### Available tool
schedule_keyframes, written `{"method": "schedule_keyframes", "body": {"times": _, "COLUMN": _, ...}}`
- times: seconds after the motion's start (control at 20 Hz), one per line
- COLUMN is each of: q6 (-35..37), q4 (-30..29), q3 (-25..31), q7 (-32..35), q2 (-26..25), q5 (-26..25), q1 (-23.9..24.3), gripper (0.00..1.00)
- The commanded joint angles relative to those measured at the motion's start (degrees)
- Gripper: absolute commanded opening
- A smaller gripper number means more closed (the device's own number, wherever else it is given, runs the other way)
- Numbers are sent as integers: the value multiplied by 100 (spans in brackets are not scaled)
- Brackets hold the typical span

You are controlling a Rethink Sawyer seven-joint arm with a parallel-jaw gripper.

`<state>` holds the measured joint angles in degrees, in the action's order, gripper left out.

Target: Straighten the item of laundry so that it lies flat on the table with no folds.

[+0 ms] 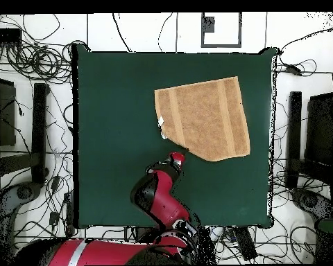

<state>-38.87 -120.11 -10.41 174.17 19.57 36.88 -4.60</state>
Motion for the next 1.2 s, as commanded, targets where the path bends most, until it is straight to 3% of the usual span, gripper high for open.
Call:
{"method": "schedule_keyframes", "body": {"times": 0.05, "q6": -93, "q4": 262, "q3": 651, "q7": 1302, "q2": -232, "q5": 33, "q1": 7, "gripper": 100}}
{"method": "schedule_keyframes", "body": {"times": 1.2, "q6": -183, "q4": 746, "q3": 763, "q7": 1149, "q2": -588, "q5": 307, "q1": 50, "gripper": 100}}
